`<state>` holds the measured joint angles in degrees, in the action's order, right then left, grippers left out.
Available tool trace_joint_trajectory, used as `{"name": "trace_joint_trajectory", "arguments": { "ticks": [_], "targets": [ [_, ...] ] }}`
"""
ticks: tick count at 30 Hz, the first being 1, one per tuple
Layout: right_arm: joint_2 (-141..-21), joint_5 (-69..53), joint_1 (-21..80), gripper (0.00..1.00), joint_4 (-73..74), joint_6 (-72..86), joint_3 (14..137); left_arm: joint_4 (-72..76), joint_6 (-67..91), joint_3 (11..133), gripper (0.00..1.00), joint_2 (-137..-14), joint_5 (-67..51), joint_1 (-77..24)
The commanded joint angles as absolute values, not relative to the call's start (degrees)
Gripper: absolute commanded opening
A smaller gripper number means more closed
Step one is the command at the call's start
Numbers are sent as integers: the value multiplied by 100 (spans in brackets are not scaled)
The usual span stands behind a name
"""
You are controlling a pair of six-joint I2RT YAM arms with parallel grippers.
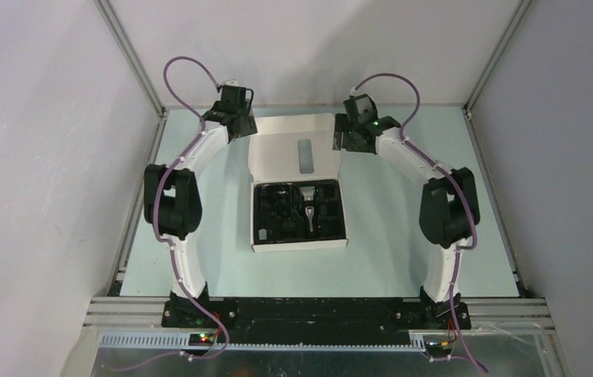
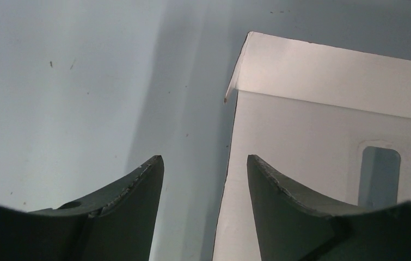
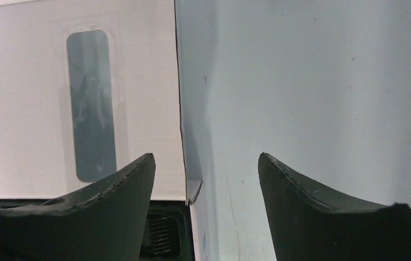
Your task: Sort the hair-cutting tools
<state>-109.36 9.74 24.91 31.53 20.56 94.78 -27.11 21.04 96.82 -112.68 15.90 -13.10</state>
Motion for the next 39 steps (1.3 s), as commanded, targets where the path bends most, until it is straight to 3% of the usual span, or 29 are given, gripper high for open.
{"name": "trace_joint_trajectory", "arguments": {
  "ticks": [1,6,19,24,30,34,39],
  "targets": [
    [-11452,1435,2574,73,3543,1888,10458,-2586,1890,10104,64,-11595,1577,-1415],
    [-12112,1689,2583,66,3472,1821,11048,-2615,1904,10423,62,-11963,1586,-1440],
    [-13170,1745,2565,60,3017,1622,12088,-2834,1810,11386,43,-12856,1672,-1512],
    [-13406,1647,2550,57,2841,1487,12298,-2830,1781,11464,26,-12998,1597,-1513],
    [-13307,1534,2558,24,2959,1420,12398,-2636,1647,11111,2,-12592,1546,-1543],
    [-12977,1561,2640,9,3017,1328,12267,-2343,1650,10638,0,-12053,1597,-1561],
    [-12425,1856,2819,5,2869,1177,11764,-2020,1720,9991,0,-11241,1721,-1680]
  ]
}}
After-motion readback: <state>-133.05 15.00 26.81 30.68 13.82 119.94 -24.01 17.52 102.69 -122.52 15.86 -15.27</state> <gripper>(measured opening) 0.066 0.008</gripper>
